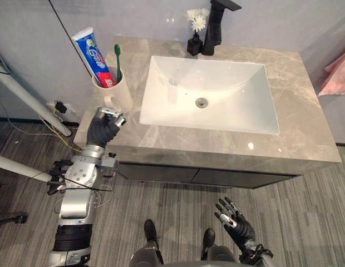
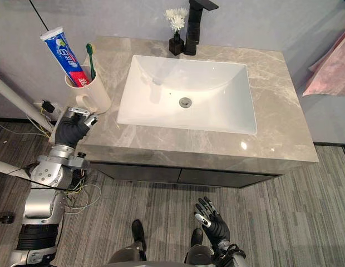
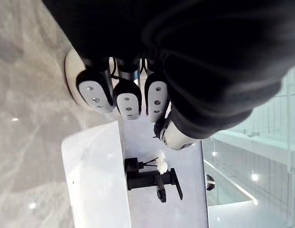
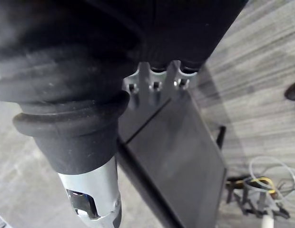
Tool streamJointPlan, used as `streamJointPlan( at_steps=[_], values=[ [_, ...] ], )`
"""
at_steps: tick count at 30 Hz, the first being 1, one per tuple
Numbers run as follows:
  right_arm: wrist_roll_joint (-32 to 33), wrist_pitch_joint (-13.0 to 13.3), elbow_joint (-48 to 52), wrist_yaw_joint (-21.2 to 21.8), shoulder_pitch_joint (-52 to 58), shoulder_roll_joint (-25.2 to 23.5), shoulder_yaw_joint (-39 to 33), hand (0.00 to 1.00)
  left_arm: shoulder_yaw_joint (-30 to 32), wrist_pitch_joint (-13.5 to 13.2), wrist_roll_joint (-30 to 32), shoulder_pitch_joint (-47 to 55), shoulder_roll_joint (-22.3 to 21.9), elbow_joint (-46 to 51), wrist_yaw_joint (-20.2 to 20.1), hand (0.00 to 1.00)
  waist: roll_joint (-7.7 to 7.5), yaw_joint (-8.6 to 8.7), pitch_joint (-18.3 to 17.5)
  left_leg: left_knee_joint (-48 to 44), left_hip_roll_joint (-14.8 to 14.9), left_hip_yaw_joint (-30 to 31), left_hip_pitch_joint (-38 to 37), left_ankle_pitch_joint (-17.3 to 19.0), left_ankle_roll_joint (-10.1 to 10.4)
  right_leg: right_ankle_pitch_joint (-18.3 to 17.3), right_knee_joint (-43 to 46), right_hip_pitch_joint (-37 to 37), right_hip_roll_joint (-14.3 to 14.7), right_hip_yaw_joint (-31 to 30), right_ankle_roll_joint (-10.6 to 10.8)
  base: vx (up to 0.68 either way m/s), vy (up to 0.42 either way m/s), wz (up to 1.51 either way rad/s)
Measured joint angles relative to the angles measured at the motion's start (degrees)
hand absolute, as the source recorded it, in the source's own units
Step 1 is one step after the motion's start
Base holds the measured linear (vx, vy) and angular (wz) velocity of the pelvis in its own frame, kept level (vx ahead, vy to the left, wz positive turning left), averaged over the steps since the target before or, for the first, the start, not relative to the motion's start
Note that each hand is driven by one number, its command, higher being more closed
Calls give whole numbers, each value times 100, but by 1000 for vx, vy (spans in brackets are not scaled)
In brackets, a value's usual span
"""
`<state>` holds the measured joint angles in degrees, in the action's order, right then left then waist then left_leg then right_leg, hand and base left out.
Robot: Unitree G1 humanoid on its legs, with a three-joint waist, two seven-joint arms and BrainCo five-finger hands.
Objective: Organize washtable
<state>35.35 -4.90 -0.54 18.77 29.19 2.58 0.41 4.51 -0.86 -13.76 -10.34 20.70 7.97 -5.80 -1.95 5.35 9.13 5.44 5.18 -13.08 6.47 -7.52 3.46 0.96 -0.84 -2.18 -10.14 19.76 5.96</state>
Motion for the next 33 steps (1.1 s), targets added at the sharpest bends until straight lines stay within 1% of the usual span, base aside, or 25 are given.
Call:
streamJointPlan(
  at_steps=[3, 5, 7, 9, 11, 13, 23, 28, 33],
  values=[
    [-7, 9, 185, -73, 3, 0, -8, 0, -322, 5, -160, -238, -162, -205, 42, 100, 64, 11, 3, -2, 12, -133, -66, 14, -4, 6, -5, 0, -1, -120, 4, -4, 9, -18],
    [-22, 27, 225, -172, 10, 0, -43, 0, -607, 45, -234, -512, -378, -460, 107, 100, 181, 37, -4, -3, 30, -173, -83, 13, -6, 6, -10, 3, 10, -150, 5, 0, 1, -10],
    [-46, 29, 231, -249, 12, 2, -67, 0, -719, 48, -318, -654, -493, -614, 117, 100, 251, 34, -11, -4, 57, -231, -123, 13, -6, 5, -6, 29, 32, -209, 5, 15, -13, -14],
    [-83, 35, 300, -332, 25, 1, -124, 0, -851, 53, -365, -781, -537, -758, 122, 100, 345, 55, -11, -3, 99, -265, -188, 14, -5, 5, -8, 102, 75, -239, 5, 28, -28, -9],
    [-123, 71, 440, -377, 60, 3, -176, 0, -873, 55, -365, -819, -537, -779, 122, 100, 402, 45, -24, -3, 133, -264, -204, 14, -4, 4, -15, 123, 109, -232, 4, 6, -17, -1],
    [-125, 114, 447, -378, 53, 1, -186, 0, -873, 55, -366, -860, -537, -849, 121, 100, 419, 32, -25, -3, 154, -263, -206, 14, -4, 4, -32, 145, 132, -211, 3, -3, -7, 2],
    [-221, 114, 447, -372, 62, -7, -204, 0, -854, 61, -364, -807, -536, -973, 111, 100, 420, 9, -24, -3, 158, -250, -226, 15, 0, -1, -65, 210, 137, -130, -1, -2, -3, 3],
    [-226, 112, 443, -367, 64, -7, -206, 0, -783, 65, -362, -529, -579, -972, 94, 100, 425, 13, -27, -3, 158, -240, -226, 15, 0, 0, -82, 225, 140, -117, -1, 1, -1, 1],
    [-255, 110, 431, -357, 97, -5, -216, 0, -518, 73, -362, -90, -635, -968, 77, 100, 441, -4, -37, -2, 157, -190, -228, 16, 1, -1, -128, 282, 155, -83, -2, 1, -7, 5]
  ],
)
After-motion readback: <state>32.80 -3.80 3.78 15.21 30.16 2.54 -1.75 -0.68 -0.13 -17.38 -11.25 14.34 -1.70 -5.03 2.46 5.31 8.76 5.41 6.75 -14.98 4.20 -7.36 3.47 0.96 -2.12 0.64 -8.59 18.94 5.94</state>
